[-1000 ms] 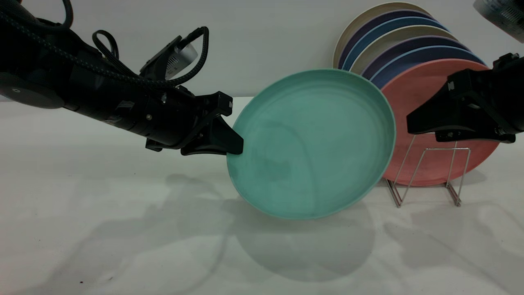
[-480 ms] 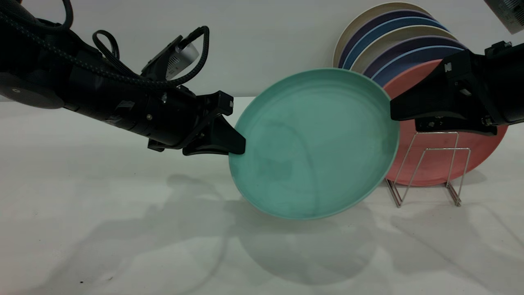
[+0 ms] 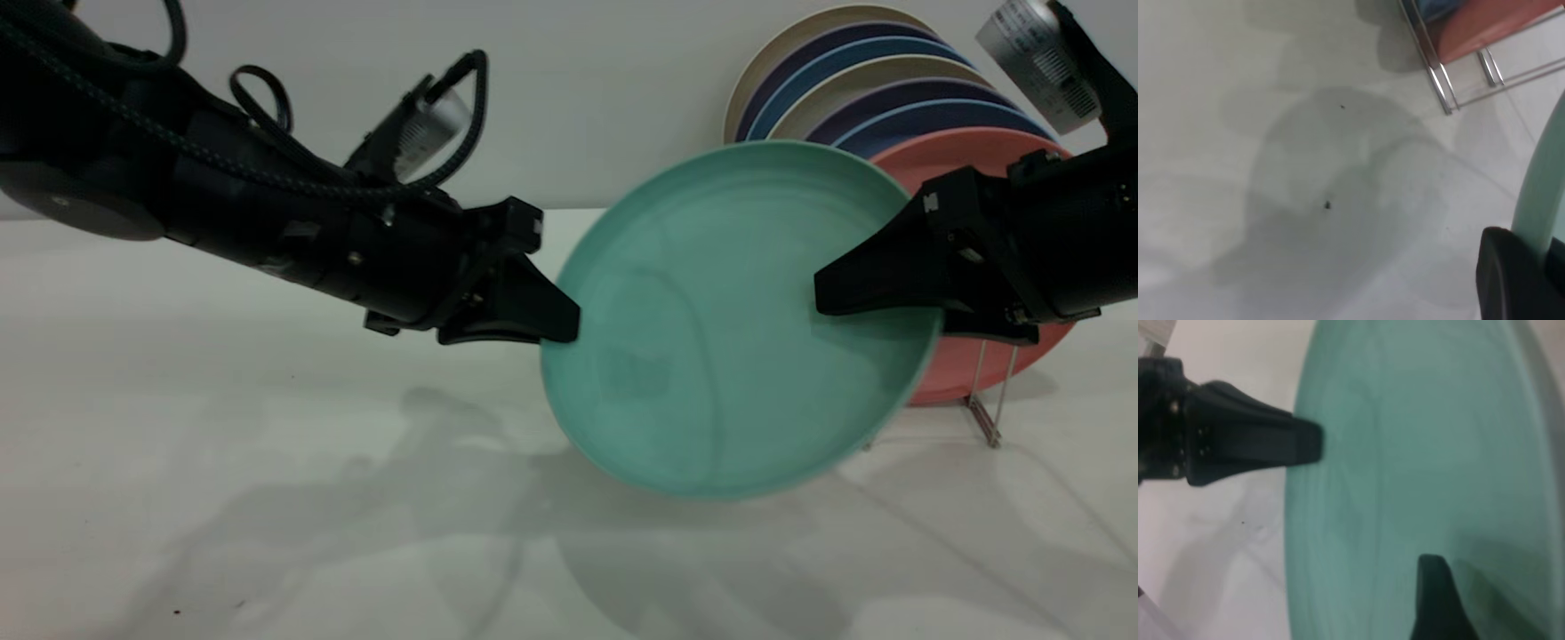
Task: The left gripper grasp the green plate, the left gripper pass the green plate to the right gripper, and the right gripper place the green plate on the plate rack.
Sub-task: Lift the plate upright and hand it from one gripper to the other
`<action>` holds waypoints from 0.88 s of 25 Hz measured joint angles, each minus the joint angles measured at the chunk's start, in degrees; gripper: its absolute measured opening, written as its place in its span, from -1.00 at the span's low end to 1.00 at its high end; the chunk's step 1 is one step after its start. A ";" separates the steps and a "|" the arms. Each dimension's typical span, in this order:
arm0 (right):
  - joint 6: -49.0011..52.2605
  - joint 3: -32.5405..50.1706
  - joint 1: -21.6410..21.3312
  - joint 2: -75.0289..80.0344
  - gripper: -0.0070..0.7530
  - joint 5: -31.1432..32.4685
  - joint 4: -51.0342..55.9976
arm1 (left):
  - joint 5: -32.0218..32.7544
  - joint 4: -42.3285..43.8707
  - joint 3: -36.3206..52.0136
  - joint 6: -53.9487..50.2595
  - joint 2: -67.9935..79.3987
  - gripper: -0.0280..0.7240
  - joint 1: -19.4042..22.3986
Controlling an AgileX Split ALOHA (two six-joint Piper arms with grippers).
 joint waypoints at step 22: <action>-0.20 0.00 -0.06 0.02 -0.71 -2.16 -0.14 | 0.31 -0.57 0.00 1.32 0.05 -0.83 -0.27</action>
